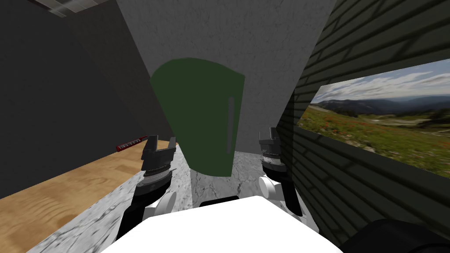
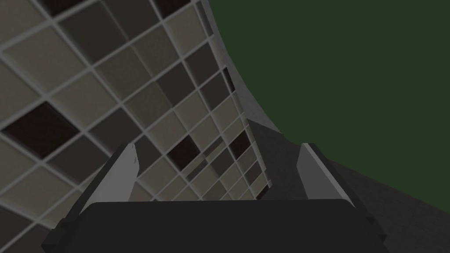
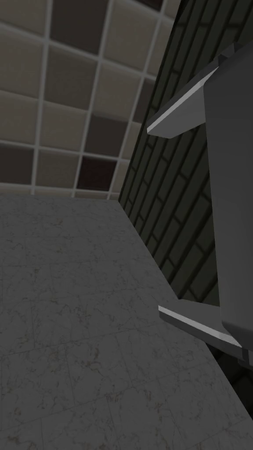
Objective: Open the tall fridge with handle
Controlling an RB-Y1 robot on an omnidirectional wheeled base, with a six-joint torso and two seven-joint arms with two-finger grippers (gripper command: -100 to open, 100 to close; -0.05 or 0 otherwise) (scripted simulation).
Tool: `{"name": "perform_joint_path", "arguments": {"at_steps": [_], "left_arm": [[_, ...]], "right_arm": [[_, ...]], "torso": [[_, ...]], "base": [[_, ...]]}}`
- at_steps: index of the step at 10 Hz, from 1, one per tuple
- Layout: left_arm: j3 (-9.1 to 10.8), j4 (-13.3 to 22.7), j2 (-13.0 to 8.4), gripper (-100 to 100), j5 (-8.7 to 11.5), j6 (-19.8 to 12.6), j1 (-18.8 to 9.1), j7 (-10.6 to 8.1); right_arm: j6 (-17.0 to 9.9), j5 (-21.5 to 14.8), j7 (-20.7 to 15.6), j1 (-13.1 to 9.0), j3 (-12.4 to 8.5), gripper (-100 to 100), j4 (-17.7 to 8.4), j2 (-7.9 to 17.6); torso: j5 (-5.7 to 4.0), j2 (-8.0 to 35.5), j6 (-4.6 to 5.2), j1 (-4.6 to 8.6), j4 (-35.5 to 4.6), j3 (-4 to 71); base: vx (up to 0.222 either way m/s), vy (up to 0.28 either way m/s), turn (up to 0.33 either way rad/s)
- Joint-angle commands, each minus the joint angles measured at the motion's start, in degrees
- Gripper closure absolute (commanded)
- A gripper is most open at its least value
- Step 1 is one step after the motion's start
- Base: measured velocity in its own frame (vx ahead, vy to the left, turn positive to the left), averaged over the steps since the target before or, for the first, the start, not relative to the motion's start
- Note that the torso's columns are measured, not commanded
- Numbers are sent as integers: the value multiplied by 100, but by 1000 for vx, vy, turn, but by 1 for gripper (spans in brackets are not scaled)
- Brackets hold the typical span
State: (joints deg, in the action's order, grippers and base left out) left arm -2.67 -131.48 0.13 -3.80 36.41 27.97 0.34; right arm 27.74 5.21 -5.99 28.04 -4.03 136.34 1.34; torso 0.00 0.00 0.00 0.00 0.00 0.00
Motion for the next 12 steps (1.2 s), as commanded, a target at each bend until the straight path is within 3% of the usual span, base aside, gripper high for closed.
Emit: {"name": "perform_joint_path", "arguments": {"at_steps": [1, 9, 10, 12], "left_arm": [[0, 0, 0, 0, 0, 0, 0, 0], [0, -2, 0, 0, 0, 0, 0, 0], [9, 0, -167, -100, -23, -55, 2, 6], [29, 3, -402, -100, -74, -179, 6, 19]], "right_arm": [[0, 0, 0, 0, 0, 0, 0, 0], [1, 0, 0, 0, 0, 0, 2, 0], [1, 0, 0, 0, 0, 0, 2, 0], [0, 0, 0, 0, 1, 0, -1, -1]], "torso": [[0, 232, 0, 0, -235, 467], [0, 3539, 0, 0, -3537, 7073], [0, 3962, 0, 0, -3960, 7919], [-3, 4206, 0, 10, -4205, 8427]], "base": [[0, 0, 0], [0, 0, 0], [9, -19, -9], [16, -57, -13]]}}
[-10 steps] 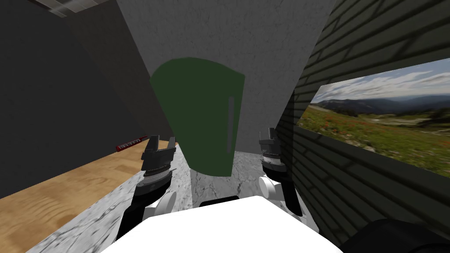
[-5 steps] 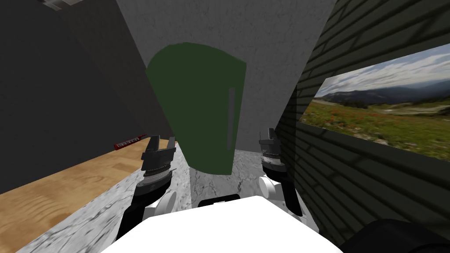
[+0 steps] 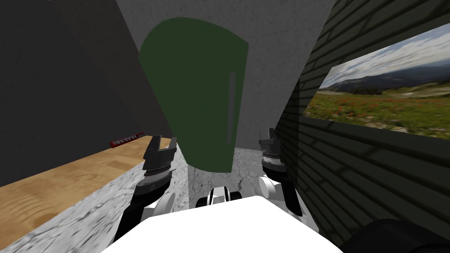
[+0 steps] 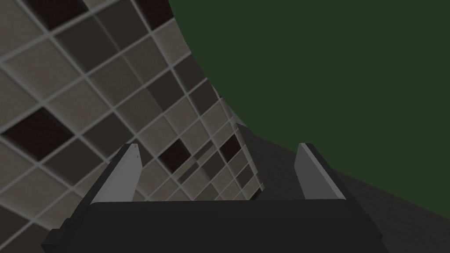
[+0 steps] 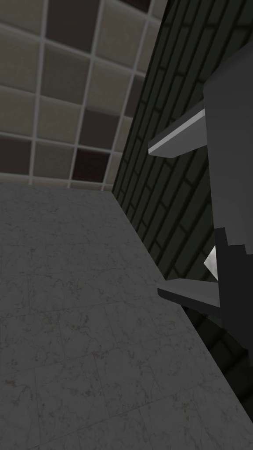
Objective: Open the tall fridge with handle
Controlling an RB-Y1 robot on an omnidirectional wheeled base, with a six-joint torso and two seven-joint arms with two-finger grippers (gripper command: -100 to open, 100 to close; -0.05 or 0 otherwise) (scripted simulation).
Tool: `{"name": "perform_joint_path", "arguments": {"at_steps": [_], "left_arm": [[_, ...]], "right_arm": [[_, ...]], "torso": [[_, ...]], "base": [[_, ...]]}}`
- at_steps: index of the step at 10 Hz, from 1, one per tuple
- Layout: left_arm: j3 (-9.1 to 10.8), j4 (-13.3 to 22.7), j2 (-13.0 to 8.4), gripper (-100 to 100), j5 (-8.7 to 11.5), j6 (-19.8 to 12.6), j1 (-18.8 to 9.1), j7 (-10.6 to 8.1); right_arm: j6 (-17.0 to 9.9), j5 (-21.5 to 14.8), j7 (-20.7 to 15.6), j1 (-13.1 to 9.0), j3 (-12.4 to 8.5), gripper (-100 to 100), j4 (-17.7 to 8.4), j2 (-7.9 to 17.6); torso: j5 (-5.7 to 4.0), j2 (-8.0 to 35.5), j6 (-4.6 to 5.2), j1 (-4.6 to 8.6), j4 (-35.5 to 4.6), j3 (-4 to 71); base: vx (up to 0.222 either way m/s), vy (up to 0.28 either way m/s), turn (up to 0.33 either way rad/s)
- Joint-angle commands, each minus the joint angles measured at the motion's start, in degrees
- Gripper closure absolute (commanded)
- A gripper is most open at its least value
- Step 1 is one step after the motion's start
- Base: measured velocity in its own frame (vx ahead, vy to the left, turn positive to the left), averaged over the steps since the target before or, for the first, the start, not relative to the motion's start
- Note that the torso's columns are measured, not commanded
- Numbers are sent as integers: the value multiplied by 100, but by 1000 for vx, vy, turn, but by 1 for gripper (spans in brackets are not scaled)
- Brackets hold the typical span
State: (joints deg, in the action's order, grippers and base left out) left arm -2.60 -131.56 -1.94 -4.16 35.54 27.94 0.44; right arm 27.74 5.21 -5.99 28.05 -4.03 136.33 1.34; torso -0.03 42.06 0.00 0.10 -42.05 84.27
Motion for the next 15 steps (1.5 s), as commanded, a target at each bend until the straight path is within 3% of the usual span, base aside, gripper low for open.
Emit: {"name": "perform_joint_path", "arguments": {"at_steps": [1, 6, 7, 15], "left_arm": [[35, 14, -303, -100, -72, -175, 13, 17], [120, 38, -688, -100, -289, -705, 31, 71], [158, 51, -807, -100, -384, -938, 38, 95], [294, 116, -1288, -100, -728, -1786, 60, 181]], "right_arm": [[0, 0, 0, 0, 0, 0, 0, 0], [0, 0, 0, 0, 1, 0, 0, -1], [0, 0, 0, 0, 1, 0, 0, -1], [0, 0, 0, 0, 0, 0, 0, 0]], "torso": [[-1, 10, 0, 3, -15, 28], [2, 23, 0, -11, -24, 30], [3, 21, 0, -10, -24, 31], [3, 23, 0, -10, -24, 30]], "base": [[34, -81, -20], [32, -110, -22], [53, -168, -43], [44, -120, -24]]}}
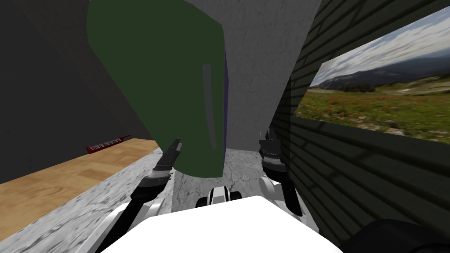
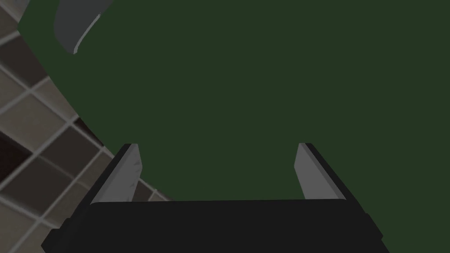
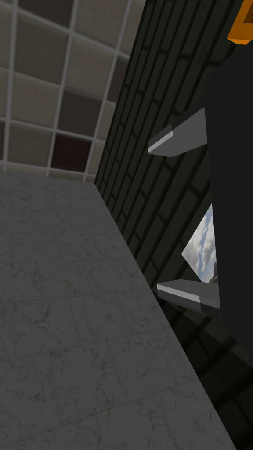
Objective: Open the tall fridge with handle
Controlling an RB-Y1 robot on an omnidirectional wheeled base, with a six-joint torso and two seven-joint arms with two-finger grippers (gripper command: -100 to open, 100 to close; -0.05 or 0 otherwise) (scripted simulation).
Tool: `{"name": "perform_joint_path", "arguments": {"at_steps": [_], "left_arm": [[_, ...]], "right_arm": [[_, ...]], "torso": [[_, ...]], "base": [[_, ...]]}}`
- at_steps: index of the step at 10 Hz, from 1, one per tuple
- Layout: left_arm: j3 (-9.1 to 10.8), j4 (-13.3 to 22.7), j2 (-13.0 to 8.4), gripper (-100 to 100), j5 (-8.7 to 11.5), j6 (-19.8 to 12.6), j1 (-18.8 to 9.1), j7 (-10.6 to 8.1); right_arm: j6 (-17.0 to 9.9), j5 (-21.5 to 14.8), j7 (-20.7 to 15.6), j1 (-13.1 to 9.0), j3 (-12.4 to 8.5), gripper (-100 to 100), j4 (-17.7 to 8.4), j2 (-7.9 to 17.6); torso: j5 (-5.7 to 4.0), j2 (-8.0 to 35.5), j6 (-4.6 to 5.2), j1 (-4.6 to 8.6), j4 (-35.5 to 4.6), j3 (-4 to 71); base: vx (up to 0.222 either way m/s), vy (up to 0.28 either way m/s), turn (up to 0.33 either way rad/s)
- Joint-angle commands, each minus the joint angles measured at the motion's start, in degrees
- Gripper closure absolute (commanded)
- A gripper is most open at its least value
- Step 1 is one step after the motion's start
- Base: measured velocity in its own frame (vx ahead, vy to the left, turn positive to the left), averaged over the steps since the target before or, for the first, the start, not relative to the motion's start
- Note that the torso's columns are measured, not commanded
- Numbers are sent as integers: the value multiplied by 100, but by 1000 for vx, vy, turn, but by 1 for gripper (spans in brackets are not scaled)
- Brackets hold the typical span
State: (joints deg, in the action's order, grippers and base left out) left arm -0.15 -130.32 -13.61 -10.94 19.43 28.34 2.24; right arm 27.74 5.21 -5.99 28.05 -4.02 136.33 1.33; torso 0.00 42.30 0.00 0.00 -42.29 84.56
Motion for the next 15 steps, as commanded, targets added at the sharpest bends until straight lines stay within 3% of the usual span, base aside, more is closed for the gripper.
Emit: {"name": "perform_joint_path", "arguments": {"at_steps": [1, 4, 15], "left_arm": [[64, 1, -185, -100, -89, -269, 22, 11], [140, 39, -557, -100, -281, -743, 34, 59], [345, 167, -1620, -100, -797, -2026, 61, 188]], "right_arm": [[0, 0, 0, 0, 0, 0, 0, 0], [0, 0, 0, 1, 0, 0, 0, 0], [0, 0, 0, 0, 0, 0, 0, 0]], "torso": [[-1, -3, 0, 0, 1, 2], [-3, -10, 0, 10, 3, 6], [2, 3, 0, -7, -1, -3]], "base": [[36, -90, -15], [59, -146, -32], [48, -121, -24]]}}
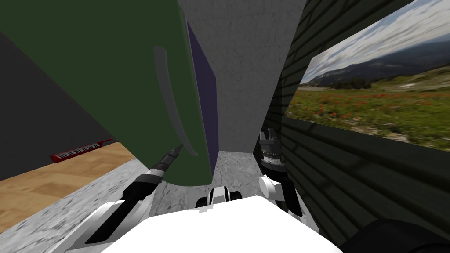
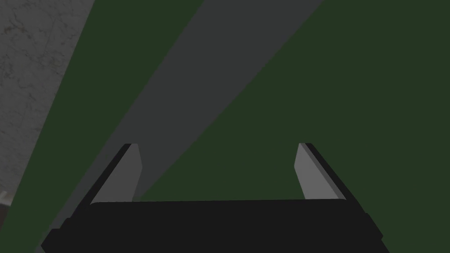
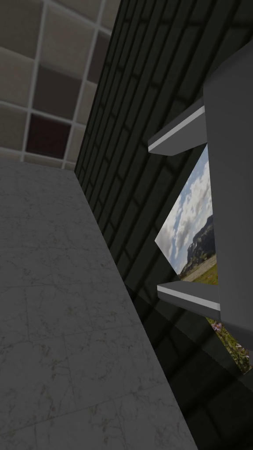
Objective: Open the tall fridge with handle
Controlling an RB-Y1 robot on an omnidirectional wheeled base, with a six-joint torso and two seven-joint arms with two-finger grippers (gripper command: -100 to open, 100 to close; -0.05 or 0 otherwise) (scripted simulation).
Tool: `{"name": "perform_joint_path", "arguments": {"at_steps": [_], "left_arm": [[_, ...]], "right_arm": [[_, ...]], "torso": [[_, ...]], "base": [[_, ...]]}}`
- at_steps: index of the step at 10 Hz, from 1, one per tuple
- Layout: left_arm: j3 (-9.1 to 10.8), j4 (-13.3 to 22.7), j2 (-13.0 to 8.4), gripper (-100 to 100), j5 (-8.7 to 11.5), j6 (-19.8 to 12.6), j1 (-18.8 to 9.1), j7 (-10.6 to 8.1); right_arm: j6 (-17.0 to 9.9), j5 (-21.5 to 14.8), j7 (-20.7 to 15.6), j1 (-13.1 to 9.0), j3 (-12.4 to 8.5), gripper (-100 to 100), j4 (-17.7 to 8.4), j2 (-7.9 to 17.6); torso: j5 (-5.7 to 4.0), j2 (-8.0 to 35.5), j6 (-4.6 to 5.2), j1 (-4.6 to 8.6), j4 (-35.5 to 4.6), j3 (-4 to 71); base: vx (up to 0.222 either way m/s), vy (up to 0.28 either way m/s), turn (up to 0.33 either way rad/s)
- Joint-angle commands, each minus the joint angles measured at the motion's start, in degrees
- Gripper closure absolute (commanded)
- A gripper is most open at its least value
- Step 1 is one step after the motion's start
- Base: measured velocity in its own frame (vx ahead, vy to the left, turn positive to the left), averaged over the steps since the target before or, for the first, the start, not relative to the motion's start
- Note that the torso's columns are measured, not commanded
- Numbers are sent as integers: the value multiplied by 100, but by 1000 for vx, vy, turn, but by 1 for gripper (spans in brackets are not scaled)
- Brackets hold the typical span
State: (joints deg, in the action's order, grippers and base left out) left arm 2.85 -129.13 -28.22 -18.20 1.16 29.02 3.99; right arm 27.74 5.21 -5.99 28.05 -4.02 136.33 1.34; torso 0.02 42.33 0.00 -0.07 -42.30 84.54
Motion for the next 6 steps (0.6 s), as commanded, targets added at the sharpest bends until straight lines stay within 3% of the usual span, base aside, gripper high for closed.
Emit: {"name": "perform_joint_path", "arguments": {"at_steps": [1, 4, 5, 6], "left_arm": [[63, 62, -240, -100, -116, -312, -6, 24], [123, 110, -537, -100, -268, -693, 0, 62], [104, 99, -453, -100, -258, -609, 8, 71], [280, 335, -561, -100, -170, -687, -156, 8]], "right_arm": [[0, 0, 0, 0, 0, 0, 0, 0], [0, 0, 0, -1, 0, 0, 0, 0], [0, 0, 0, 0, 0, 0, 0, 0], [0, 0, 0, 0, 0, 0, 0, 0]], "torso": [[0, -1, 0, 0, 0, 1], [-6, -51, 28, 33, 24, 32], [-5, -36, 10, 20, 15, 24], [3, -12, 1, -12, 5, 8]], "base": [[55, -115, -28], [44, -139, -23], [12, -61, -6], [-36, -38, -222]]}}
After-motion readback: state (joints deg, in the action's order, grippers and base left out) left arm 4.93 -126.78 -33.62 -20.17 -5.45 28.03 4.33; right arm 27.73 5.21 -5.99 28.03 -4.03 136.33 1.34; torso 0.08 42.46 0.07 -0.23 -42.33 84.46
